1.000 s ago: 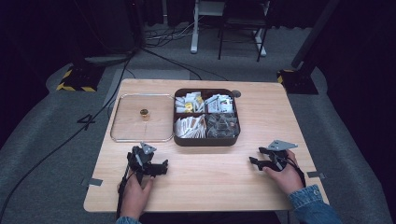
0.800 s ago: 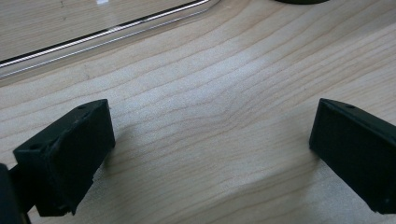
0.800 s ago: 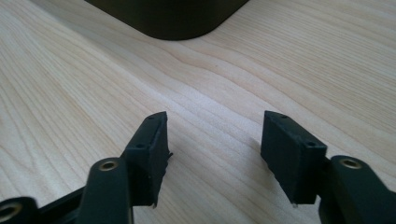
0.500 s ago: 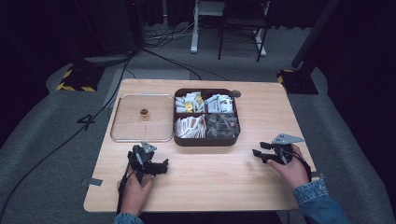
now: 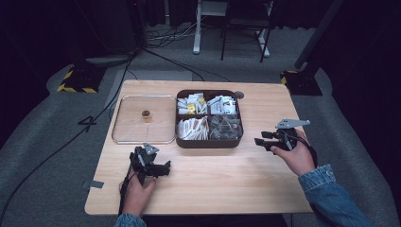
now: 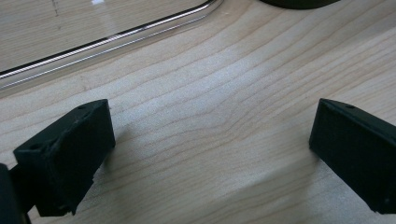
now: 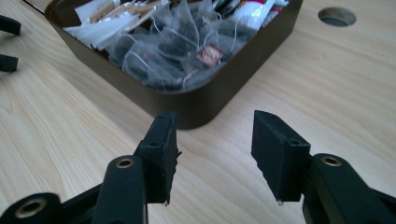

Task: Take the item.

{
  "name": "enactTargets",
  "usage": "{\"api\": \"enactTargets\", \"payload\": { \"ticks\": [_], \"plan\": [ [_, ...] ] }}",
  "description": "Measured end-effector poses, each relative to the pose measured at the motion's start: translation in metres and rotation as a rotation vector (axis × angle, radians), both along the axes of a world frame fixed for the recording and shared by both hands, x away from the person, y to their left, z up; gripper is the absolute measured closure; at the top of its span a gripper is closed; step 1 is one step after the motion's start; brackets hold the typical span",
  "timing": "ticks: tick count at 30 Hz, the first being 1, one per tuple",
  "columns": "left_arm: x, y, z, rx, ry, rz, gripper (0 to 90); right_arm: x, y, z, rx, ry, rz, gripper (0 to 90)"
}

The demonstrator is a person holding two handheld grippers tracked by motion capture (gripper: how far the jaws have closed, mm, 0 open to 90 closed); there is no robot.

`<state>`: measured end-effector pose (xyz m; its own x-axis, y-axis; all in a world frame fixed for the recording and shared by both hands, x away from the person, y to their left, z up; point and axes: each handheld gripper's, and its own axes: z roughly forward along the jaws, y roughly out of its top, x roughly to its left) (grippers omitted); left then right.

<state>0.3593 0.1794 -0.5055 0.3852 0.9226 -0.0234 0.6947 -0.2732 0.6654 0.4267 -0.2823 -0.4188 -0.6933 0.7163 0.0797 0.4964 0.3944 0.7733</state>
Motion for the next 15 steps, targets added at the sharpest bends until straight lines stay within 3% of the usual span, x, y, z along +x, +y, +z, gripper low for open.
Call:
{"api": "enactTargets", "payload": {
  "ticks": [11,15],
  "plan": [
    [0.000,0.000,0.000,0.003,-0.001,0.001,0.4,0.025,0.013,0.022,0.037,-0.005,0.001,51.8],
    [0.000,0.000,0.000,0.003,-0.001,0.001,0.4,0.037,0.019,0.031,0.010,-0.016,0.015,52.4]
  ]
}}
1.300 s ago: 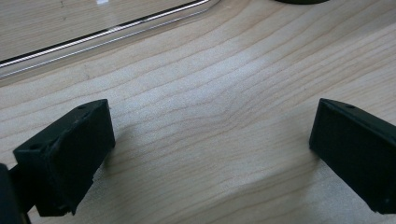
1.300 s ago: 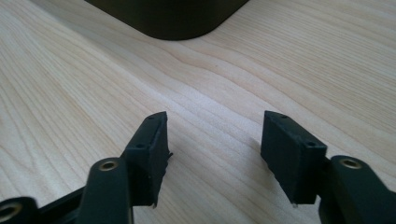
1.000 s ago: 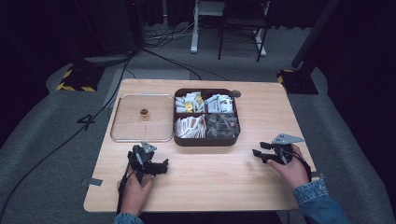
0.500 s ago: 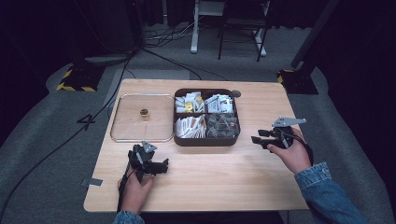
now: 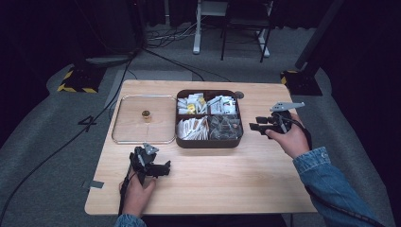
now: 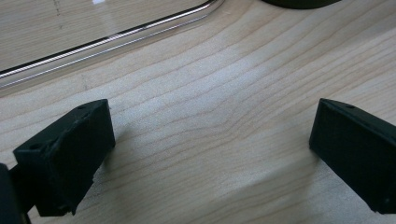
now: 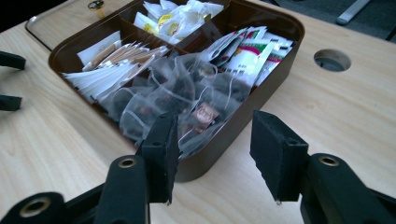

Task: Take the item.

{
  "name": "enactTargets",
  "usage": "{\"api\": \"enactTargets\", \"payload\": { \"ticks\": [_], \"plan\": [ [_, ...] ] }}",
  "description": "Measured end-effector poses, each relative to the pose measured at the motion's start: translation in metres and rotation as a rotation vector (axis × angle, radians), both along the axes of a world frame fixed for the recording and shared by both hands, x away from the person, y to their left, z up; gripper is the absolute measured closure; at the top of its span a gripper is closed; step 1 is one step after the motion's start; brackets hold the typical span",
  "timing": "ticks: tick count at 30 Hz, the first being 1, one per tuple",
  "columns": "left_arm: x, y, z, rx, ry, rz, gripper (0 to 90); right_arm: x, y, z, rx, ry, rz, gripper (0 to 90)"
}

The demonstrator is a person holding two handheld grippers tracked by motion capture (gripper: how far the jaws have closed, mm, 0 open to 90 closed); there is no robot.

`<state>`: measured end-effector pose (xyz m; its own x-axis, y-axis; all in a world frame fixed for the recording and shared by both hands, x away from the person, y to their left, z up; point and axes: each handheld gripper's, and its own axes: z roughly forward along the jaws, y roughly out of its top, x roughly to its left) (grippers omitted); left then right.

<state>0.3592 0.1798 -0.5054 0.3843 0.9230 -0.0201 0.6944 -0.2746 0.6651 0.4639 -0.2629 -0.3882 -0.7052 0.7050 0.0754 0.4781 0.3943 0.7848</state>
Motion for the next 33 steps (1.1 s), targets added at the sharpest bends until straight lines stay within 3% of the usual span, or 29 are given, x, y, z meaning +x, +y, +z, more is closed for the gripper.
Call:
{"api": "enactTargets", "payload": {
  "ticks": [3,11,14,18,33],
  "plan": [
    [0.000,0.000,0.000,-0.003,0.000,0.002,0.4,0.014,0.007,0.009,-0.009,-0.005,0.004,52.8],
    [-0.003,-0.001,0.000,-0.005,0.002,0.018,0.4,0.041,0.019,0.017,-0.010,0.001,-0.011,53.5],
    [-0.004,0.000,0.000,-0.002,0.002,0.019,0.4,0.055,0.025,0.019,0.001,-0.020,-0.027,53.4],
    [-0.004,0.000,0.000,-0.003,0.002,0.019,0.4,0.067,0.034,0.018,0.040,-0.010,-0.027,54.0],
    [-0.002,-0.001,0.000,-0.007,0.005,0.021,0.4,0.101,0.059,0.001,0.027,0.034,-0.086,53.7]
  ]
}}
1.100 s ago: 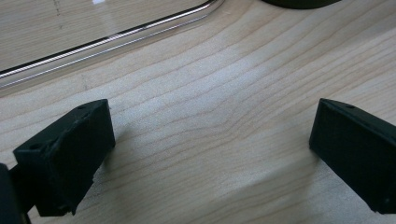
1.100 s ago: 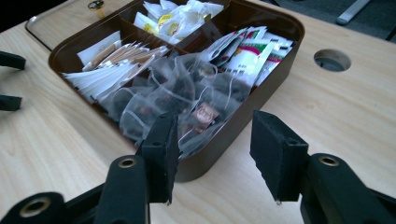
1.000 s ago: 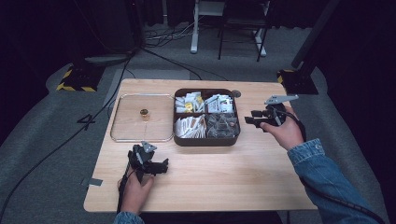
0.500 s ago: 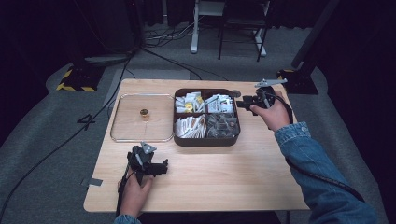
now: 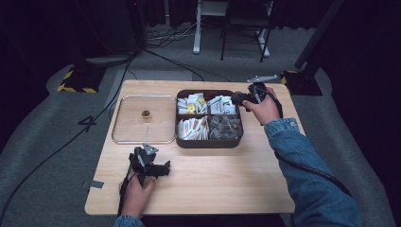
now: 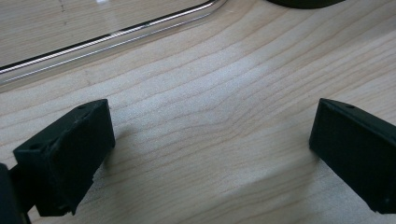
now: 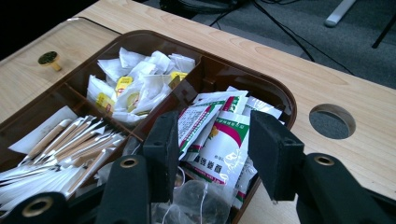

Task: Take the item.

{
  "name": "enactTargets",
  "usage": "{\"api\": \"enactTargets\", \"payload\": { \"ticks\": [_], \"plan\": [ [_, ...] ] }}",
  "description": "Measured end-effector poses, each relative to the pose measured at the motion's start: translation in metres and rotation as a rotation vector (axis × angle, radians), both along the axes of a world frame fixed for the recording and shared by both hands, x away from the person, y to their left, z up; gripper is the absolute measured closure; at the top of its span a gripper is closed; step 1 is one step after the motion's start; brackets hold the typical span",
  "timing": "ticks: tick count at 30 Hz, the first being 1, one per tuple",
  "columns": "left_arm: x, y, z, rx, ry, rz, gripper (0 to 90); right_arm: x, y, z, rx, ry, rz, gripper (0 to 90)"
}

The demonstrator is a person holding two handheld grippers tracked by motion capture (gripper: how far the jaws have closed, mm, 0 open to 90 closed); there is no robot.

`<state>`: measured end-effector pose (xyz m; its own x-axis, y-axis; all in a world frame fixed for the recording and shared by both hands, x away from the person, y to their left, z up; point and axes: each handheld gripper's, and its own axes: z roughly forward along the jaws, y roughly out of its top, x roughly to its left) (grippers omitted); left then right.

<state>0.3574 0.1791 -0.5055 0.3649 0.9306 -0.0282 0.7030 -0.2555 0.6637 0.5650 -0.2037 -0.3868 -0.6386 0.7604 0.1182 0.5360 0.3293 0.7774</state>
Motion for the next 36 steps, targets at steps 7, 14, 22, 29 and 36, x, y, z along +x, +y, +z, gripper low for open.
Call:
{"api": "enactTargets", "payload": {
  "ticks": [7,14,22,29,36],
  "plan": [
    [0.000,0.000,0.000,-0.001,-0.001,0.001,0.4,0.009,0.011,-0.011,-0.014,0.034,-0.004,55.2],
    [0.000,0.000,0.000,-0.001,-0.001,0.001,0.4,0.013,0.026,-0.027,-0.030,0.093,-0.027,56.4],
    [0.000,0.000,0.000,-0.001,-0.001,0.001,0.4,0.017,0.039,-0.040,-0.040,0.134,-0.023,57.4],
    [0.000,0.000,0.000,-0.001,-0.001,0.001,0.4,0.018,0.047,-0.046,-0.042,0.162,-0.028,61.0],
    [0.000,0.000,0.000,0.001,-0.002,0.001,0.4,0.019,0.055,-0.040,0.012,0.151,-0.022,63.0]
  ]
}}
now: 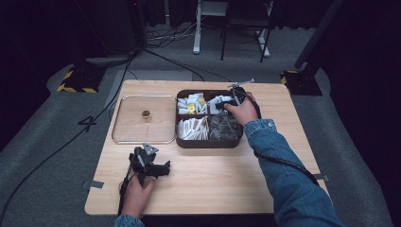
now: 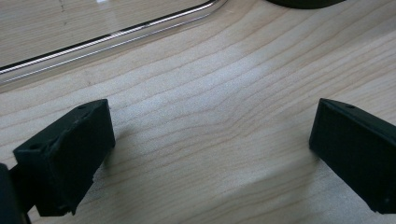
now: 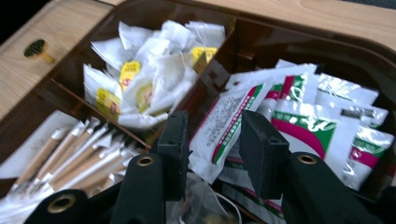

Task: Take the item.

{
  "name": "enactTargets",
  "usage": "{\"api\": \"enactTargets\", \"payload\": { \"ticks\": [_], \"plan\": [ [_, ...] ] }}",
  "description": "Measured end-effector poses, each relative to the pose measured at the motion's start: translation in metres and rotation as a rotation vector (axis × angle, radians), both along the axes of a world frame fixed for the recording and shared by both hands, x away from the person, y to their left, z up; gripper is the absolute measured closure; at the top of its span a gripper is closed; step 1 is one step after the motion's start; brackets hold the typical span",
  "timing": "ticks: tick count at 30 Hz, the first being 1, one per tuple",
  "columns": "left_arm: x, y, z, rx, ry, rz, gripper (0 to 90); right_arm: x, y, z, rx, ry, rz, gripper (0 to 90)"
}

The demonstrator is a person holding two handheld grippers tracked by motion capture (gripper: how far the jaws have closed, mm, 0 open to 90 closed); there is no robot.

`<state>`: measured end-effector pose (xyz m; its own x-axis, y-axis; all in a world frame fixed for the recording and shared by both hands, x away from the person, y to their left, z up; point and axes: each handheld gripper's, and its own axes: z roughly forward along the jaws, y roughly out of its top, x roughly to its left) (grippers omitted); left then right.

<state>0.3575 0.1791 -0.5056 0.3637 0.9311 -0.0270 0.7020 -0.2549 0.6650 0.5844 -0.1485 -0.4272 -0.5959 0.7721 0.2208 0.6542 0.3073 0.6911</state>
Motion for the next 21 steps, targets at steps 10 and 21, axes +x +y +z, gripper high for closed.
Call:
{"api": "enactTargets", "payload": {
  "ticks": [10,21],
  "plan": [
    [0.000,0.000,0.000,-0.001,0.001,0.000,0.4,0.007,0.016,-0.014,-0.037,0.043,-0.010,67.6],
    [0.000,0.000,0.000,-0.004,0.000,0.001,0.4,0.005,0.022,-0.007,-0.093,-0.002,0.006,87.1]
  ]
}}
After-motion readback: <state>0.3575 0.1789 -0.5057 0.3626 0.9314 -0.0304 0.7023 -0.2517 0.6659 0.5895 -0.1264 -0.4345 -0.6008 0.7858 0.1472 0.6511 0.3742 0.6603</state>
